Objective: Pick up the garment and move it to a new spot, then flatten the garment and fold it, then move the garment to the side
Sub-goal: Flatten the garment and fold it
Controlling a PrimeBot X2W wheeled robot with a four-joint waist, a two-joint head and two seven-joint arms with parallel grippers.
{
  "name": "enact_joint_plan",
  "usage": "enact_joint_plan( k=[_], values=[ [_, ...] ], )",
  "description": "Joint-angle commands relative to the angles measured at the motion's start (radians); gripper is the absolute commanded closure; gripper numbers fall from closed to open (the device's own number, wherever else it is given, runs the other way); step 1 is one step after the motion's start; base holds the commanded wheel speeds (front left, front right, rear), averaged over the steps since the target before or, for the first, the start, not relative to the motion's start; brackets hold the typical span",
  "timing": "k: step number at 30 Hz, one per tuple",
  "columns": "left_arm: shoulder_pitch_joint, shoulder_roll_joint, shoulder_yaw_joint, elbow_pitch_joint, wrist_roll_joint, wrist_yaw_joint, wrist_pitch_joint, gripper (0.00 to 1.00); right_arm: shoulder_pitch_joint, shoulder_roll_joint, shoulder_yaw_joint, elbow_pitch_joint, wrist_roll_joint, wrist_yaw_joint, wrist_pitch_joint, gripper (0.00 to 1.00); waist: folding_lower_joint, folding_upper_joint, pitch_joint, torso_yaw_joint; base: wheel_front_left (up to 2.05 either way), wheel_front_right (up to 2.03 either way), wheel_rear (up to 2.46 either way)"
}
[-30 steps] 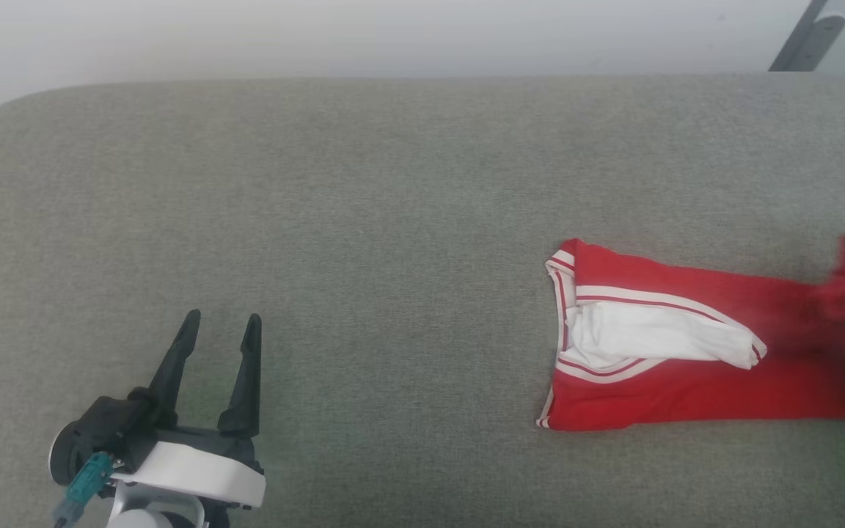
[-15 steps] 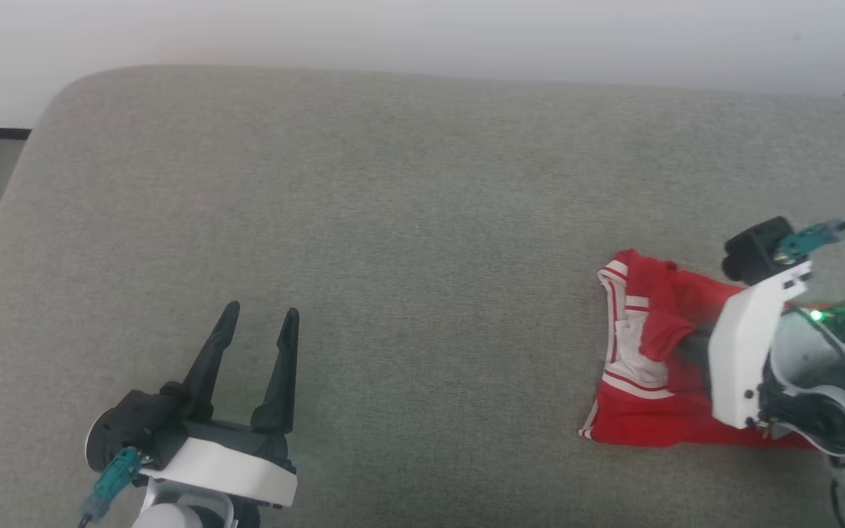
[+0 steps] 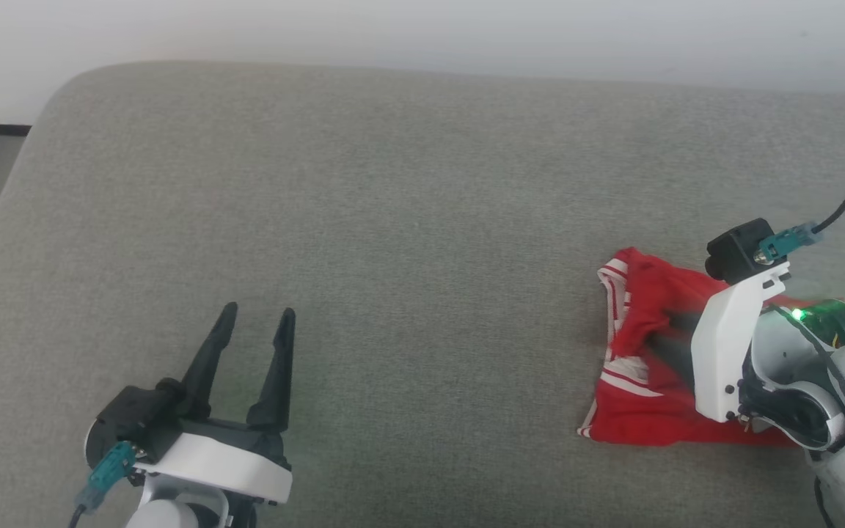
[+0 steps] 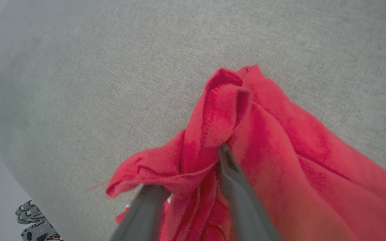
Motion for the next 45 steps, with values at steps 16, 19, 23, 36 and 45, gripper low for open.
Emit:
enact_joint_plan(
  k=[16,19,23,36,45],
  values=[
    [0.051,0.049,0.021,0.063,0.002,-0.002,-0.005,0.00,-0.002,-0.060,0.051,0.112,0.097,0.000,-0.378,0.00,0.0000,0.0000,-0.108,-0.093,0.00,0.00,0.00],
    [0.060,0.053,0.025,0.087,-0.007,-0.002,-0.005,0.00,0.010,-0.060,0.064,0.168,0.103,0.000,-0.500,0.00,0.0000,0.0000,-0.128,-0.109,0.00,0.00,0.00],
    [0.077,0.054,0.038,0.111,-0.010,-0.002,-0.005,0.00,0.027,-0.062,0.084,0.239,0.091,0.000,-0.663,0.00,0.0000,0.0000,-0.155,-0.123,0.00,0.00,0.00],
    [0.171,0.039,0.122,0.065,0.023,-0.002,-0.005,0.00,0.098,-0.035,0.055,0.302,-0.060,0.000,-0.936,0.00,0.0000,0.0000,-0.213,-0.154,0.00,0.00,0.00],
    [0.269,0.019,0.156,-0.020,0.035,-0.002,-0.005,0.00,0.277,-0.011,-0.096,0.180,-0.119,0.000,-0.942,0.00,0.0000,0.0000,-0.229,-0.134,0.00,0.00,0.00]
  ],
)
